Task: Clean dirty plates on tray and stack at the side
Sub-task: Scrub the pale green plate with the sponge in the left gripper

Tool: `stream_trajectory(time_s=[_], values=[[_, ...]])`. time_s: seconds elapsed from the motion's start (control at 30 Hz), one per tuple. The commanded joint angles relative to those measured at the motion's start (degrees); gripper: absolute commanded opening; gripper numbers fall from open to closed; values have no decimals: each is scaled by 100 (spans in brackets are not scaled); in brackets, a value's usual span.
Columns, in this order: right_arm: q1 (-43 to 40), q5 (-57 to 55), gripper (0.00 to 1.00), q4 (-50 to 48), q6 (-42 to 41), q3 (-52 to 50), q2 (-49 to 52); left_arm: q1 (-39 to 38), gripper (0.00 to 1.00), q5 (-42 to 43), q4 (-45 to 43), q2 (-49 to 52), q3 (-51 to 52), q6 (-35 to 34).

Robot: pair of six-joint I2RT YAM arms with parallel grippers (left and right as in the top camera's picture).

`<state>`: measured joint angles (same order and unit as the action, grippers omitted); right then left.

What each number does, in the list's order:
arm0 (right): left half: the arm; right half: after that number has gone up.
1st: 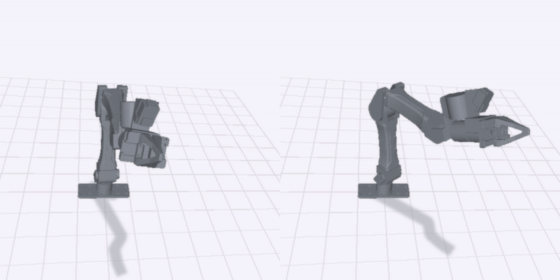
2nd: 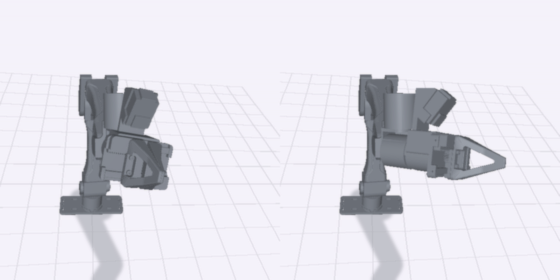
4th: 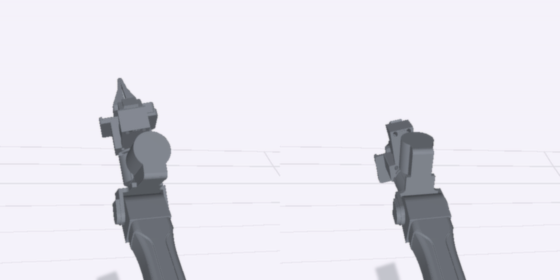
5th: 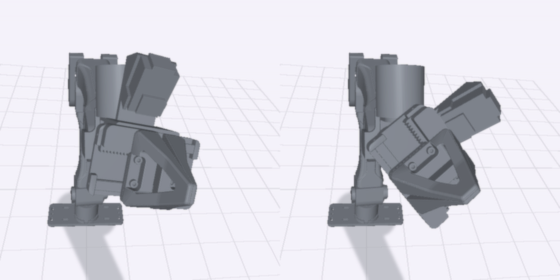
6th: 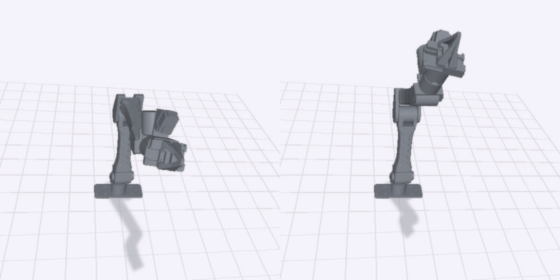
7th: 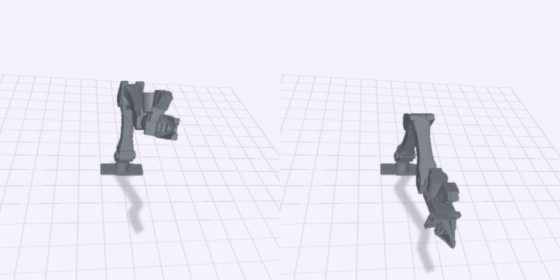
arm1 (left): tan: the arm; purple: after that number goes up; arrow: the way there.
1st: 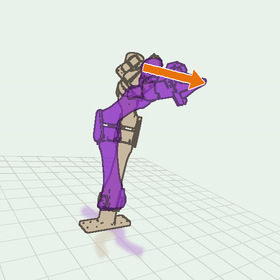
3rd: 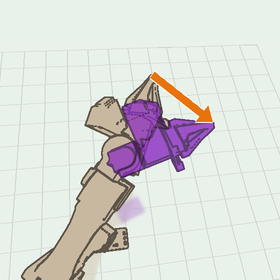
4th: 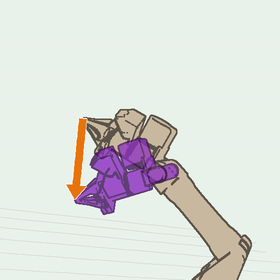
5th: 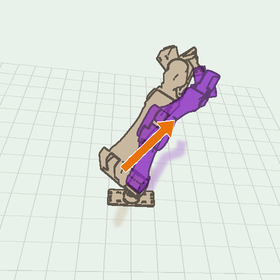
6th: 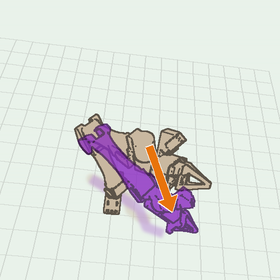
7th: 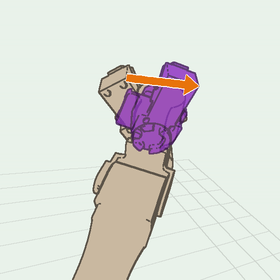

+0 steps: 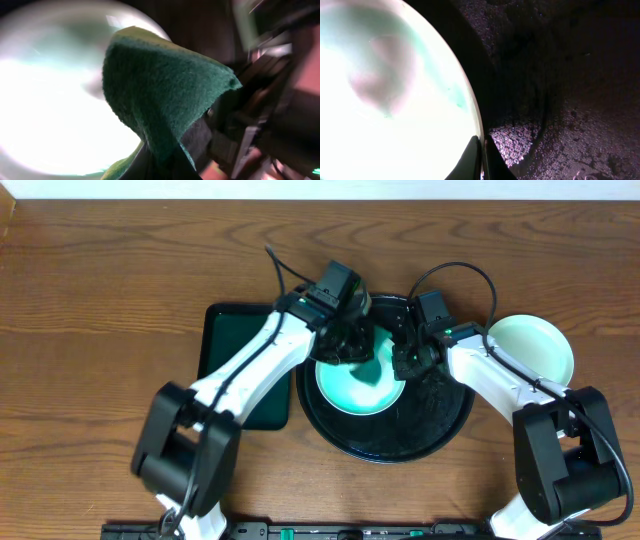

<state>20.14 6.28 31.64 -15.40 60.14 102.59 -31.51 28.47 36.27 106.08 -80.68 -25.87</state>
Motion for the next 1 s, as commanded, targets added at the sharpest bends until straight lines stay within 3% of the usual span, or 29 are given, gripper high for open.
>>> stream_trajectory(time_s=[0.0, 0.2, 0.33, 0.6, 0.97], values=[[66, 131, 1, -17, 87, -33, -68, 28, 7, -1410, 129, -48, -94, 39], [66, 133, 1, -17, 87, -33, -68, 31, 7, -1670, 160, 278, 81, 0], [66, 131, 1, -15, 90, -35, -68, 31, 7, -2321, 382, 544, 83, -378], [66, 131, 1, -15, 87, -35, -68, -48, 7, -2323, 651, 1069, 87, -511], [66, 133, 1, -17, 87, -35, -68, -380, 7, -120, 498, 1434, 85, -457]])
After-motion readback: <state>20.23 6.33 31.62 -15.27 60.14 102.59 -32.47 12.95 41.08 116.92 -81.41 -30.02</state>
